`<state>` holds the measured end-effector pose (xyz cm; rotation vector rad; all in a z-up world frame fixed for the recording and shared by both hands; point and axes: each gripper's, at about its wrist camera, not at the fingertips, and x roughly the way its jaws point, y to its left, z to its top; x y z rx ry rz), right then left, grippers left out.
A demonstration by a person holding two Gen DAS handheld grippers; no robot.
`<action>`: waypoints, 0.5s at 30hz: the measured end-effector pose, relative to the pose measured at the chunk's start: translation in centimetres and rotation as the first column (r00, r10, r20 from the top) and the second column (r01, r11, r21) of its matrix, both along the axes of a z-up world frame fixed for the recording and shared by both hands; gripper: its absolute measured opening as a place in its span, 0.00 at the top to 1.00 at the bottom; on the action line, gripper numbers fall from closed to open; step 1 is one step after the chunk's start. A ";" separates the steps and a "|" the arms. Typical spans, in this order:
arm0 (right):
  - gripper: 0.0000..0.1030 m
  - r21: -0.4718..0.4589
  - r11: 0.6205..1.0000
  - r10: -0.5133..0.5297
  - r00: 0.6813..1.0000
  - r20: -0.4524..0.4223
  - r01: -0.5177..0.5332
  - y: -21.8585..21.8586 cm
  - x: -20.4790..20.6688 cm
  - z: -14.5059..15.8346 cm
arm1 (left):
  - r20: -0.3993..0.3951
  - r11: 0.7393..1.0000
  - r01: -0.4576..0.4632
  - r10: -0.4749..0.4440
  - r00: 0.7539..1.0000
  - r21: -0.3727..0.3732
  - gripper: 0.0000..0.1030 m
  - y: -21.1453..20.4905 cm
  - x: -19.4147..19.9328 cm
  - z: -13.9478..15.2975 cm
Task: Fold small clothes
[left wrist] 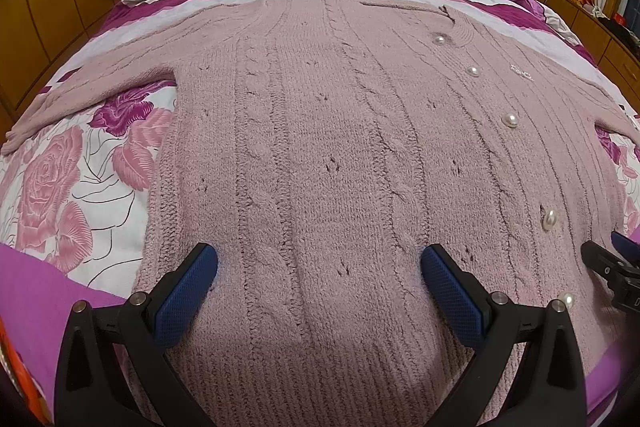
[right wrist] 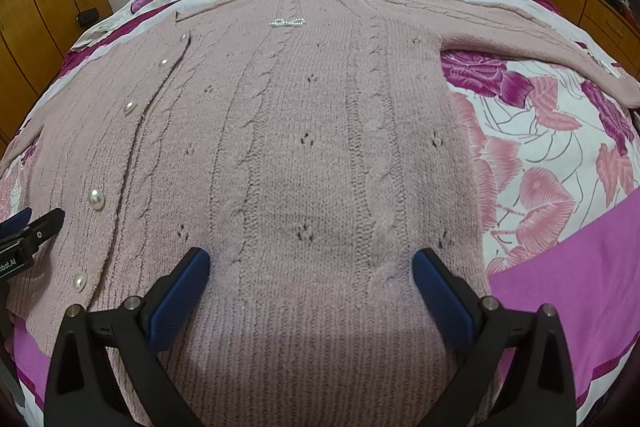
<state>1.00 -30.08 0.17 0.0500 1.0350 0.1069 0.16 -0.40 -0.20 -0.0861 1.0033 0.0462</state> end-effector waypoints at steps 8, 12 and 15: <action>0.00 0.000 1.000 0.000 1.000 0.000 0.000 0.0 0.0 0.0 | 0.000 1.000 0.000 0.000 1.000 0.001 0.17 -0.1 0.1 0.0; 0.00 -0.001 1.000 0.000 1.000 0.001 0.000 0.0 0.0 0.0 | 0.000 1.000 0.000 0.000 1.000 0.001 0.17 0.0 0.0 0.0; 0.00 -0.001 1.000 0.000 1.000 0.001 0.000 0.0 0.0 0.0 | 0.000 1.000 0.000 0.000 1.000 0.000 0.17 0.0 0.0 0.0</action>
